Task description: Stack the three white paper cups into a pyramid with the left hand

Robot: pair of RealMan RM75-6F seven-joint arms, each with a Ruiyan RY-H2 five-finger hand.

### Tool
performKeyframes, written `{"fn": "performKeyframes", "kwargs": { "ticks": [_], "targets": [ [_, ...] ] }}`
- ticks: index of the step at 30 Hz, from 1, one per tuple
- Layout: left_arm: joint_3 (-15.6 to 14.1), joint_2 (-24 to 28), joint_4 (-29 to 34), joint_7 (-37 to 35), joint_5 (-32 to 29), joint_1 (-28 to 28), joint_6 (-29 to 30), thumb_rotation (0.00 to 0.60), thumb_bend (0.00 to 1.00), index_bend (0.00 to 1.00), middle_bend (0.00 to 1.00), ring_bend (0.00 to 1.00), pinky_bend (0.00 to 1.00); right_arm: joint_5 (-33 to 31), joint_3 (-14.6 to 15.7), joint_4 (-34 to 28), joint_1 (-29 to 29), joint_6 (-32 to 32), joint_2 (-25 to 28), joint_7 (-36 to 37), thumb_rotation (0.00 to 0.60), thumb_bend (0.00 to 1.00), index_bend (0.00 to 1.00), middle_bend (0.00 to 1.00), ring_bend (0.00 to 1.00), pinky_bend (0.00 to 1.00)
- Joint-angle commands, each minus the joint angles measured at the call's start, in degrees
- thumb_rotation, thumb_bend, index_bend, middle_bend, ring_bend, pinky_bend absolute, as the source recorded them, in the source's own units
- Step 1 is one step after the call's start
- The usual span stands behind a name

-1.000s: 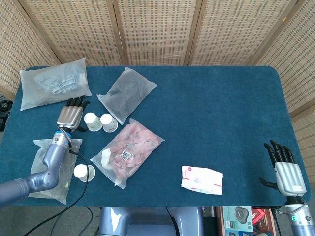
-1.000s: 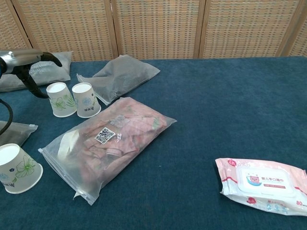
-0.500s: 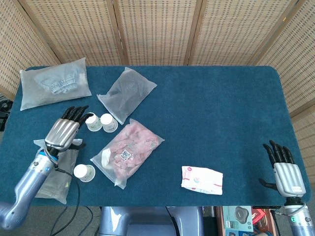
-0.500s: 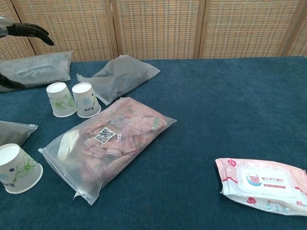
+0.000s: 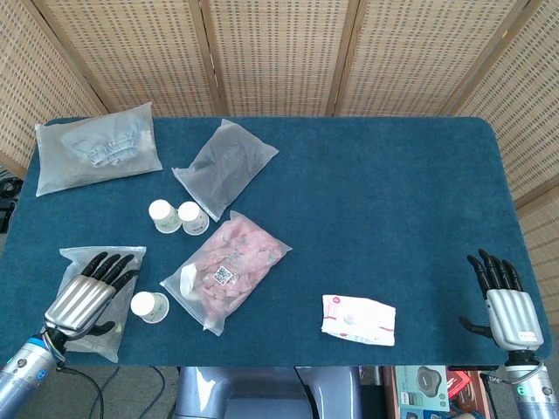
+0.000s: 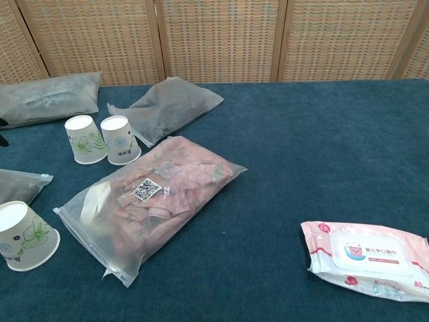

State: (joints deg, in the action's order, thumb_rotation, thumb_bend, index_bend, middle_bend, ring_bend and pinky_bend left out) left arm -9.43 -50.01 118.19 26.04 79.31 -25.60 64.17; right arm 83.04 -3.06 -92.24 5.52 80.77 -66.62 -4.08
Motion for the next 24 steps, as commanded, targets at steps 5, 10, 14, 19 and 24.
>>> {"fn": "performKeyframes", "kwargs": {
  "ticks": [5,10,14,19,24],
  "targets": [
    [0.2,-2.1,-3.1,-1.7,0.1,0.7,-1.9,0.6,0.22,0.13,0.0,0.0,0.0,0.1,0.1,-0.1,0.0,-0.1,-0.1,-0.3,0.6,0.13,0.0,0.0,0.0,0.0],
    [1.3,-4.6,-5.1,-0.8,-1.4,0.3,-3.5,0.6,0.22,0.13,0.0,0.0,0.0,0.1,0.1,0.0,0.0,0.0,0.0,0.1,0.6,0.13,0.0,0.0,0.0,0.0],
    [2.2,-6.9,-6.7,0.2,-3.5,-0.2,-4.9,0.6,0.22,0.13,0.0,0.0,0.0,0.0,0.1,0.0,0.0,-0.2,0.0,0.3,0.6,0.13,0.0,0.0,0.0,0.0],
    [3.2,-9.3,-8.7,1.0,-6.6,-1.0,-6.7,0.6,0.22,0.15,0.0,0.0,0.0,-0.3,0.0,0.1,0.0,-0.4,0.2,0.5,0.6,0.13,0.0,0.0,0.0,0.0],
    [4.5,-11.7,-10.4,1.0,-9.4,-2.0,-8.2,0.6,0.22,0.17,0.0,0.0,0.0,-0.2,0.1,0.0,0.1,-0.5,0.2,0.4,0.6,0.13,0.0,0.0,0.0,0.0]
  ]
}}
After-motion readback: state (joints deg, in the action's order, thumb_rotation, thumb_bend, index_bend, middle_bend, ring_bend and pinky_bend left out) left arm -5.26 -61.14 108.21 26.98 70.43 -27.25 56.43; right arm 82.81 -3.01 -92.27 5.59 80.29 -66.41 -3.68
